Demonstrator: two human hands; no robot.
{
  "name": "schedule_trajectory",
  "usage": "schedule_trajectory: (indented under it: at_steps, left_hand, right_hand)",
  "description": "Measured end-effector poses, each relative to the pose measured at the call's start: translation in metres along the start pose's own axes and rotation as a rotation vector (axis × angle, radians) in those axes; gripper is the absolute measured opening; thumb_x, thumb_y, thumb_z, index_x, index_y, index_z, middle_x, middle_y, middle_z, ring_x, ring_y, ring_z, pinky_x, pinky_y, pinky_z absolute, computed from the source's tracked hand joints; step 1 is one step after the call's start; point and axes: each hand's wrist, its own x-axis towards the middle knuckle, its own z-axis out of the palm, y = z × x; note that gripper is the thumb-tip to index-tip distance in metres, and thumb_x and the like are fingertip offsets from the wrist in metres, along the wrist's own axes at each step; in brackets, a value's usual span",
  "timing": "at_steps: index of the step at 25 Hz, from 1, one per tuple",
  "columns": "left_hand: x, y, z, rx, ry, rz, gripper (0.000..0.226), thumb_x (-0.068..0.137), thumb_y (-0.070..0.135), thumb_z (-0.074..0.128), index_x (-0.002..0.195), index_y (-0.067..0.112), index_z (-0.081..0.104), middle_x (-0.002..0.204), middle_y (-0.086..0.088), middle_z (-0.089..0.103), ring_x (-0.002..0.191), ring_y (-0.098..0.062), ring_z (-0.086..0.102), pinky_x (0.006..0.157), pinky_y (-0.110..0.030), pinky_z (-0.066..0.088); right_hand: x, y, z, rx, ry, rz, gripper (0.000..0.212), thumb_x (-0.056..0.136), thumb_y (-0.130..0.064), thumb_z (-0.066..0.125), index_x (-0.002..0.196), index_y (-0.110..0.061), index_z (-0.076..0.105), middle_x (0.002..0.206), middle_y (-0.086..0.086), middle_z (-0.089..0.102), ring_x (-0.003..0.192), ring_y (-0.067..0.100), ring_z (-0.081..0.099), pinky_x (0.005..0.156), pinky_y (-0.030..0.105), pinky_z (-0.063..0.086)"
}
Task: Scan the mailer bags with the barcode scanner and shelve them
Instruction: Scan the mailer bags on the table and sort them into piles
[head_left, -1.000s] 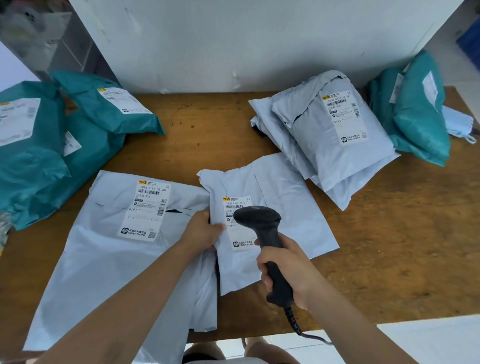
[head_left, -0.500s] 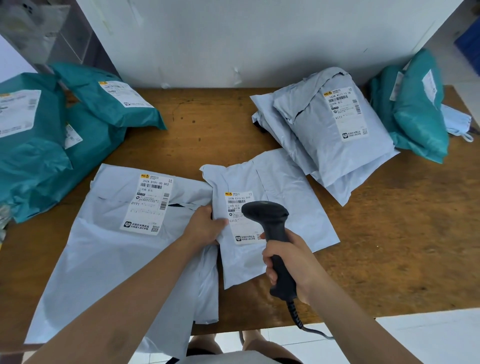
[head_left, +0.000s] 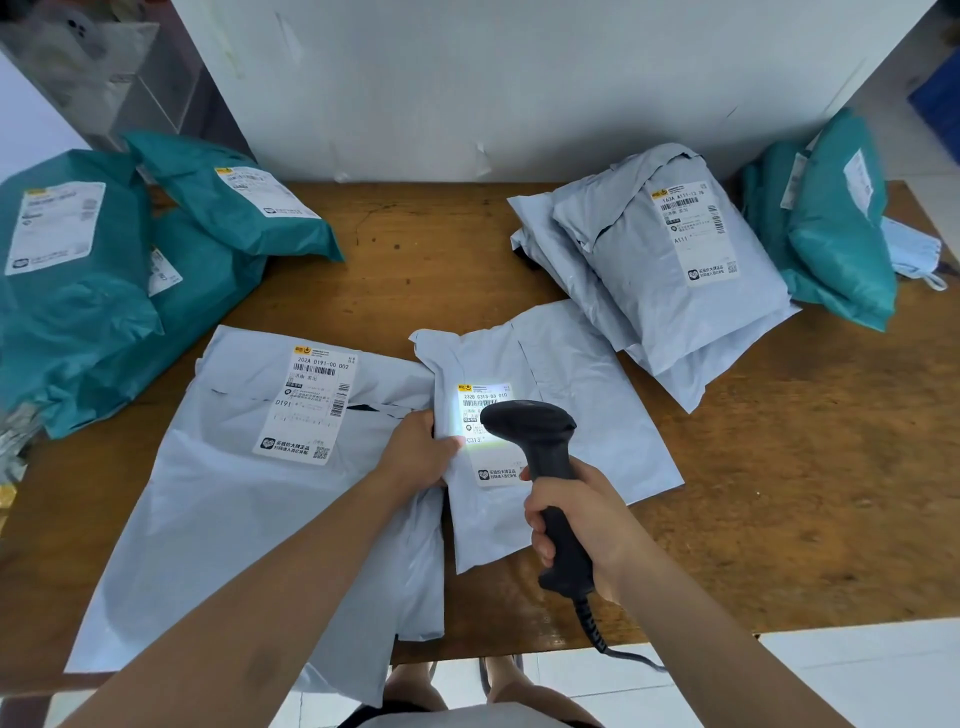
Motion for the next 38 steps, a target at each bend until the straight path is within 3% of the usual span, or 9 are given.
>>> schedule_trajectory:
  at_steps: [6, 12, 16, 19, 23, 28, 31, 34, 38]
  left_hand:
    - [-0.008, 0.009, -0.005, -0.051, -0.062, -0.009, 0.027, 0.091, 0.001, 0.054, 0.117, 0.004, 0.063, 0.111, -0.007, 0.068, 0.086, -0.018, 0.065, 0.056, -0.017, 0.056]
    - [-0.049, 0.062, -0.053, 0.172, 0.01, 0.197, 0.01, 0.091, 0.007, 0.055, 0.089, 0.007, 0.065, 0.085, -0.004, 0.069, 0.078, -0.02, 0.063, 0.068, -0.03, 0.048]
    - [-0.085, 0.067, -0.135, 0.248, 0.18, 0.145, 0.033, 0.089, 0.016, 0.064, 0.12, 0.026, 0.059, 0.097, 0.006, 0.066, 0.082, -0.014, 0.063, 0.072, -0.029, 0.05]
    - [-0.094, 0.024, -0.182, 0.453, 0.394, 0.026, 0.068, 0.09, 0.018, 0.062, 0.148, 0.027, 0.027, 0.113, -0.007, 0.063, 0.085, -0.02, 0.06, 0.084, -0.035, 0.047]
    - [-0.098, -0.054, -0.186, 0.84, 0.39, -0.222, 0.078, 0.09, 0.044, 0.055, 0.151, 0.019, 0.013, 0.144, -0.015, 0.04, 0.123, -0.034, 0.051, 0.096, -0.047, 0.046]
    - [-0.086, -0.089, -0.16, 0.575, 0.405, -0.346, 0.046, 0.086, 0.058, 0.051, 0.106, 0.018, 0.064, 0.115, -0.013, 0.057, 0.111, -0.034, 0.051, 0.096, -0.044, 0.043]
    - [-0.088, -0.083, -0.158, 0.24, 0.447, -0.241, 0.024, 0.088, 0.035, 0.063, 0.078, 0.013, 0.061, 0.104, -0.018, 0.057, 0.097, -0.035, 0.057, 0.082, -0.04, 0.048]
    - [-0.095, -0.075, -0.164, 0.095, 0.552, -0.2, 0.021, 0.092, 0.022, 0.057, 0.087, 0.003, 0.06, 0.086, -0.012, 0.06, 0.074, -0.022, 0.054, 0.059, -0.027, 0.042]
    - [-0.111, -0.085, -0.179, 0.139, 0.723, -0.142, 0.018, 0.094, 0.021, 0.054, 0.082, 0.008, 0.053, 0.077, -0.008, 0.054, 0.071, -0.022, 0.05, 0.055, -0.029, 0.036]
  right_hand:
    - [-0.004, 0.001, -0.002, 0.014, 0.038, -0.038, 0.024, 0.083, 0.0, 0.056, 0.107, -0.004, 0.056, 0.056, 0.009, 0.051, 0.04, 0.017, 0.043, 0.046, 0.025, 0.041]
    - [-0.009, -0.014, -0.019, -0.022, 0.099, -0.155, 0.019, 0.083, 0.004, 0.055, 0.1, -0.004, 0.053, 0.054, 0.011, 0.048, 0.039, 0.022, 0.039, 0.043, 0.028, 0.037]
    - [-0.014, -0.026, -0.021, -0.027, 0.094, -0.218, 0.012, 0.084, 0.005, 0.054, 0.09, -0.006, 0.051, 0.052, 0.009, 0.047, 0.036, 0.02, 0.038, 0.04, 0.025, 0.035]
    - [-0.011, -0.028, -0.016, -0.033, 0.092, -0.229, 0.013, 0.085, 0.005, 0.053, 0.087, -0.007, 0.05, 0.051, 0.01, 0.046, 0.036, 0.02, 0.038, 0.039, 0.025, 0.034]
    - [0.003, -0.018, -0.003, -0.148, 0.076, -0.198, 0.01, 0.085, 0.004, 0.055, 0.087, -0.004, 0.051, 0.052, 0.011, 0.048, 0.037, 0.022, 0.038, 0.04, 0.026, 0.035]
    - [0.03, 0.005, 0.01, -0.195, 0.087, -0.04, 0.031, 0.085, -0.003, 0.062, 0.107, -0.021, 0.053, 0.072, 0.015, 0.061, 0.042, 0.024, 0.051, 0.046, 0.03, 0.044]
    - [0.039, 0.015, 0.027, -0.157, -0.019, 0.002, 0.035, 0.085, -0.001, 0.061, 0.116, -0.015, 0.056, 0.077, 0.016, 0.062, 0.043, 0.022, 0.052, 0.045, 0.029, 0.043]
    - [0.041, 0.019, 0.036, -0.087, -0.026, -0.053, 0.036, 0.084, 0.001, 0.061, 0.116, -0.015, 0.058, 0.059, 0.012, 0.057, 0.041, 0.021, 0.05, 0.043, 0.027, 0.041]
    - [0.035, 0.015, 0.031, -0.12, -0.112, -0.118, 0.038, 0.084, 0.002, 0.059, 0.112, -0.023, 0.057, 0.059, 0.002, 0.068, 0.041, 0.021, 0.048, 0.045, 0.027, 0.04]
